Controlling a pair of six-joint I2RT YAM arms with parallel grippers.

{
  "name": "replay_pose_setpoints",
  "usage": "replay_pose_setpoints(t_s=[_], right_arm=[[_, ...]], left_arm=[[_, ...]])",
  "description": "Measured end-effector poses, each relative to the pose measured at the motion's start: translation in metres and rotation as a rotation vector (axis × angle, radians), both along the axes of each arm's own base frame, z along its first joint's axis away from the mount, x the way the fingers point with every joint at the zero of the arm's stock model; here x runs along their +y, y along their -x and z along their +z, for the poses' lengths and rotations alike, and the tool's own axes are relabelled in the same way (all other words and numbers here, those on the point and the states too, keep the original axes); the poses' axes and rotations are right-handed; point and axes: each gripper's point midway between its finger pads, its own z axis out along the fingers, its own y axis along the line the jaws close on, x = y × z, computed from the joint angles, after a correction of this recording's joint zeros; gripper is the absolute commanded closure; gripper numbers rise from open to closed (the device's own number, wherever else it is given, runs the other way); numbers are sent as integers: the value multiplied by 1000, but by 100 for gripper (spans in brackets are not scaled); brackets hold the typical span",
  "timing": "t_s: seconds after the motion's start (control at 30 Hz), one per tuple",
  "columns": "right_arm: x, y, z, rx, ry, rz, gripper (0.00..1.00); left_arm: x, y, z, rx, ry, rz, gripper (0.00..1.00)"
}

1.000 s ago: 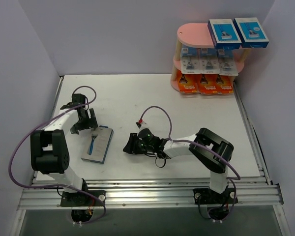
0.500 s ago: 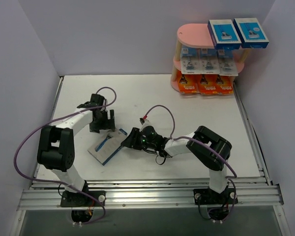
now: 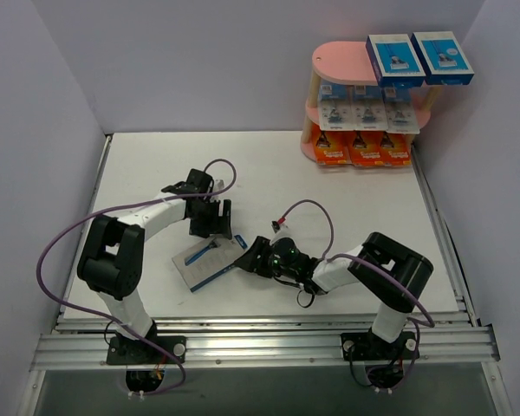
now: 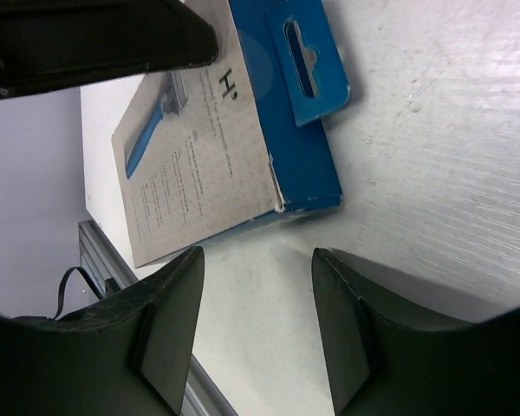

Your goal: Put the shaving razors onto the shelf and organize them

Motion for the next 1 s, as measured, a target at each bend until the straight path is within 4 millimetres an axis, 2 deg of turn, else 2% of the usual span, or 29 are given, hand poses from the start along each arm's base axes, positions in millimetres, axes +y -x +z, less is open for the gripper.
replay_pose_setpoints(t_s=[0.2, 0.5, 0.77, 1.0], right_arm=[[-1, -11, 16, -50, -18, -40, 49], [1, -36, 19, -68, 17, -88, 49], [3, -49, 25, -96, 72, -103, 49], [4, -52, 30, -109, 100, -96, 50]], left_arm=[[-8, 4, 1, 13, 38, -10, 18], [-7, 0, 3, -20, 28, -28, 18], [-5, -1, 3, -26, 19, -33, 18], [-8, -1, 4, -27, 34, -42, 17]])
